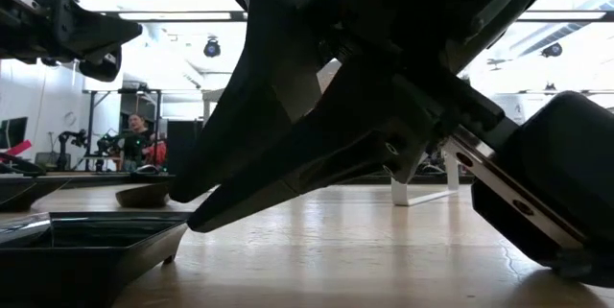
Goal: Pick & Place Mini shaped plates
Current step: Stack the square plate on top of the other square plates on the shelf
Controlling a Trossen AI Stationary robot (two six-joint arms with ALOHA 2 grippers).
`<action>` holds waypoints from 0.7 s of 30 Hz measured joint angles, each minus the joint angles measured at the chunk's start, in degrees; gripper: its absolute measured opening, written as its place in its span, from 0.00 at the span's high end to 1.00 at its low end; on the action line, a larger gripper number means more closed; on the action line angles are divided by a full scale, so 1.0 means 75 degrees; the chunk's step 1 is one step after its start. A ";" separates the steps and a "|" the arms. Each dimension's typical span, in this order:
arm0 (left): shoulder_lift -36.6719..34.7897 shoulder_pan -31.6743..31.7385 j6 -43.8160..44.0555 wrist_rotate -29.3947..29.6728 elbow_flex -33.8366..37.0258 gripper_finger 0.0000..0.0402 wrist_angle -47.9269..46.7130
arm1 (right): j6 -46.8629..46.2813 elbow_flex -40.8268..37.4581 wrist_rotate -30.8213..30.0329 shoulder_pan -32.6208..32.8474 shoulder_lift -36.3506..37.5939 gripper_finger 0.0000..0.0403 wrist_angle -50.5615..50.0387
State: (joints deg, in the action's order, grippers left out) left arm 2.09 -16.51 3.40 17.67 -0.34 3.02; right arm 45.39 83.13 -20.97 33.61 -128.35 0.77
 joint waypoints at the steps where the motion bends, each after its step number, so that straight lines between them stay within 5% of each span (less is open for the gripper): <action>1: 0.0000 0.0000 0.0001 -0.0002 0.0000 1.00 0.0000 | -0.0027 0.0000 0.0001 0.0000 0.0000 0.87 -0.0006; 21: 0.0000 -0.0003 0.0002 -0.0003 0.0000 1.00 0.0000 | 0.1264 0.0015 0.0029 0.0044 -0.0006 0.89 -0.0055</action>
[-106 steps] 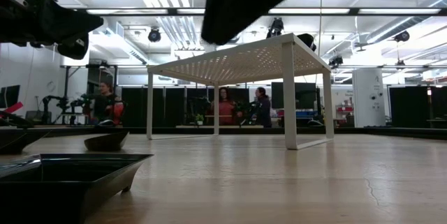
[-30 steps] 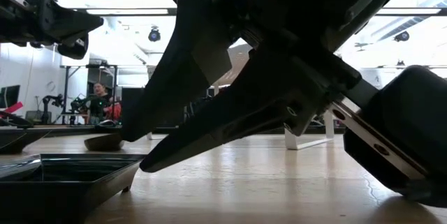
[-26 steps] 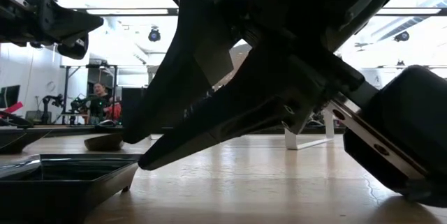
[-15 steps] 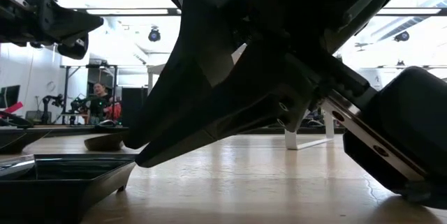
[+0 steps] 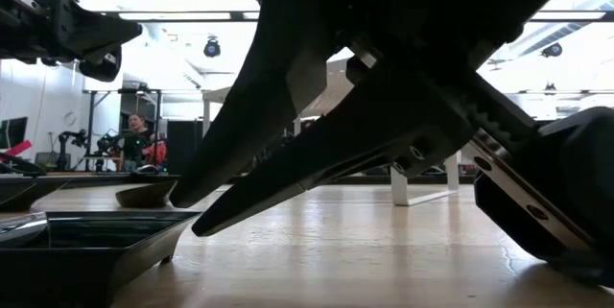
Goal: Pick & Place Mini shaped plates
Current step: Stack the square plate on top of the other square plates on the shelf
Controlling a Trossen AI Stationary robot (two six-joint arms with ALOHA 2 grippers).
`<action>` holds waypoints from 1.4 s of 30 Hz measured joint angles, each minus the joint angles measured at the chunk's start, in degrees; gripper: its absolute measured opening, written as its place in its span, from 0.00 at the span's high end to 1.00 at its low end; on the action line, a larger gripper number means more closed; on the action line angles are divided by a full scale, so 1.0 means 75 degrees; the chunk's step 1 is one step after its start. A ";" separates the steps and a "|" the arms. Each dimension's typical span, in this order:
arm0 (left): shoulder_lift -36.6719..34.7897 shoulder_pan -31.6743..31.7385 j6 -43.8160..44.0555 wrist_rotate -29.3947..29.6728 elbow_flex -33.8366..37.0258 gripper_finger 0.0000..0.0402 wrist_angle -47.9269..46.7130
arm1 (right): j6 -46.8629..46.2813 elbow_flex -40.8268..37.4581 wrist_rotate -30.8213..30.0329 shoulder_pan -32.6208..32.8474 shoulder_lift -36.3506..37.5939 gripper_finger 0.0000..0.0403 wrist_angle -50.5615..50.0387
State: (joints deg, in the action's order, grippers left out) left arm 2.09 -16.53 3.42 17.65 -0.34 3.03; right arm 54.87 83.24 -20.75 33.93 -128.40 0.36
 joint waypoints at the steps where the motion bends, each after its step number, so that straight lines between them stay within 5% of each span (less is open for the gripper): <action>1: 0.0000 0.0000 0.0000 0.0001 0.0000 1.00 -0.0001 | 0.0019 0.0000 0.0000 -0.0002 0.0000 0.89 0.0000; 42: 0.0003 0.0003 -0.0003 0.0001 0.0000 1.00 0.0020 | 0.0191 0.0731 -0.0093 -0.0103 -0.0527 0.89 -0.0083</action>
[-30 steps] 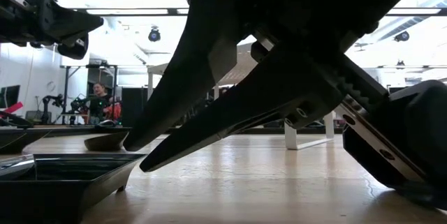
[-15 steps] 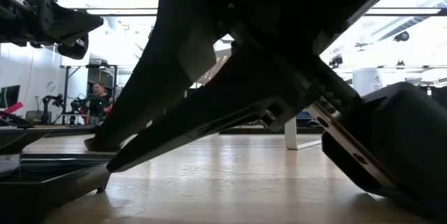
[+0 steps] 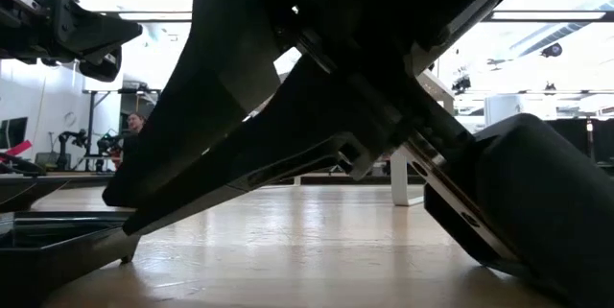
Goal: Pick & Place Mini shaped plates
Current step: Stack the square plate on top of the other square plates on the shelf
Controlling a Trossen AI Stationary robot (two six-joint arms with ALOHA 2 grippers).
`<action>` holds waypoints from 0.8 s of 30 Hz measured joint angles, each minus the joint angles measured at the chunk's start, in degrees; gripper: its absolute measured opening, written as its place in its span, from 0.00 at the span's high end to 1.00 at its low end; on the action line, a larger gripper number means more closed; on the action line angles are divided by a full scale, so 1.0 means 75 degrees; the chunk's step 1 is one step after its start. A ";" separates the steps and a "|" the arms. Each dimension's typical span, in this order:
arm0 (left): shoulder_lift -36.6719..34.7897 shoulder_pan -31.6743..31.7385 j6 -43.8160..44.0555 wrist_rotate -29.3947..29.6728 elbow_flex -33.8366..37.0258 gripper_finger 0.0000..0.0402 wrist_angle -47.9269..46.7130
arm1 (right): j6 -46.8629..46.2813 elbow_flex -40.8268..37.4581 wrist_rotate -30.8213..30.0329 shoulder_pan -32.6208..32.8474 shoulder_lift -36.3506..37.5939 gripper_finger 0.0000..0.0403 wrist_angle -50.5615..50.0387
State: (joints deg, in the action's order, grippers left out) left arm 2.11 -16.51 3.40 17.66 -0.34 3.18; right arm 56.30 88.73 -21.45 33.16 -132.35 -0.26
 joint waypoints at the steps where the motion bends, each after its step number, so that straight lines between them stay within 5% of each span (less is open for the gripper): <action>1: 0.0000 0.0000 0.0002 0.0001 0.0000 1.00 0.0002 | -0.0009 0.0000 0.0000 -0.0002 0.0000 0.89 0.0001; 24: 0.0000 -0.0003 0.0003 0.0002 0.0000 1.00 0.0015 | -0.0216 0.0000 0.0059 -0.0014 -0.0006 0.98 0.0016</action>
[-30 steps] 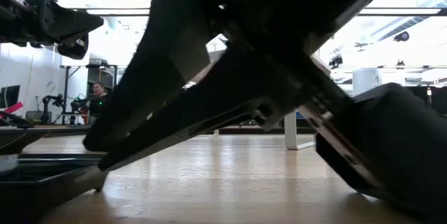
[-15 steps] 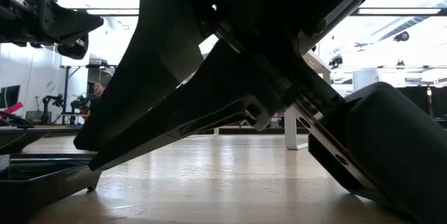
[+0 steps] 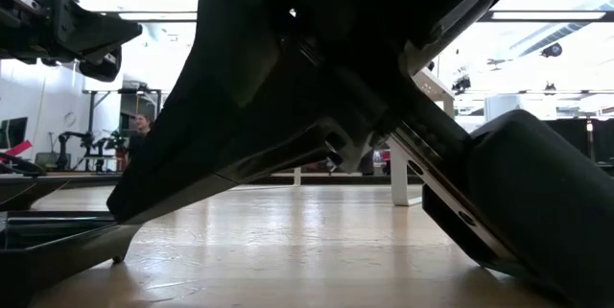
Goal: Pick & Place Mini shaped plates
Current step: Stack the square plate on top of the other square plates on the shelf
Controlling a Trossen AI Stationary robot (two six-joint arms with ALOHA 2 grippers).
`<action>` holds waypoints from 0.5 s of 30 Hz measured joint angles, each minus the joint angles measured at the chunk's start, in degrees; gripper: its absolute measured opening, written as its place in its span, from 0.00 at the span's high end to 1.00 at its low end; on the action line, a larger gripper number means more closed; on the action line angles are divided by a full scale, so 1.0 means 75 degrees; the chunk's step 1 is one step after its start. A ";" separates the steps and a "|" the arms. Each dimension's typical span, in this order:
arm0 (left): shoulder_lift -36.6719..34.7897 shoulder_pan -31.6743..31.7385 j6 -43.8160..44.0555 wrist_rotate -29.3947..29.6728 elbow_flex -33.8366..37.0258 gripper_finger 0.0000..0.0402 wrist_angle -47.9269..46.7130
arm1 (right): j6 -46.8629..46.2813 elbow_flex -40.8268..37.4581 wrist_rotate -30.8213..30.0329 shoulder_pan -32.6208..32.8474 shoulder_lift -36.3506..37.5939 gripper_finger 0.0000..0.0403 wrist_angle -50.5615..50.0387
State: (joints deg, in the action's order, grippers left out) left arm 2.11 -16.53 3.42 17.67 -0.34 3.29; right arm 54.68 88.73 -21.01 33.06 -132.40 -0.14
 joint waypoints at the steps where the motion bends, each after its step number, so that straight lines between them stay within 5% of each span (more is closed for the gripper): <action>1: 0.0000 0.0000 0.0000 0.0000 0.0000 1.00 0.0000 | -0.0066 0.0000 -0.0006 -0.0003 0.0003 0.98 0.0000; 15: 0.0000 0.0000 0.0000 0.0000 0.0000 1.00 0.0003 | -0.0812 0.0082 -0.0202 0.0055 -0.0009 0.98 -0.0323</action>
State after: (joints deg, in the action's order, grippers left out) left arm 2.11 -16.53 3.42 17.67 -0.34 3.31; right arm 48.59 89.34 -22.53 33.47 -132.46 -2.57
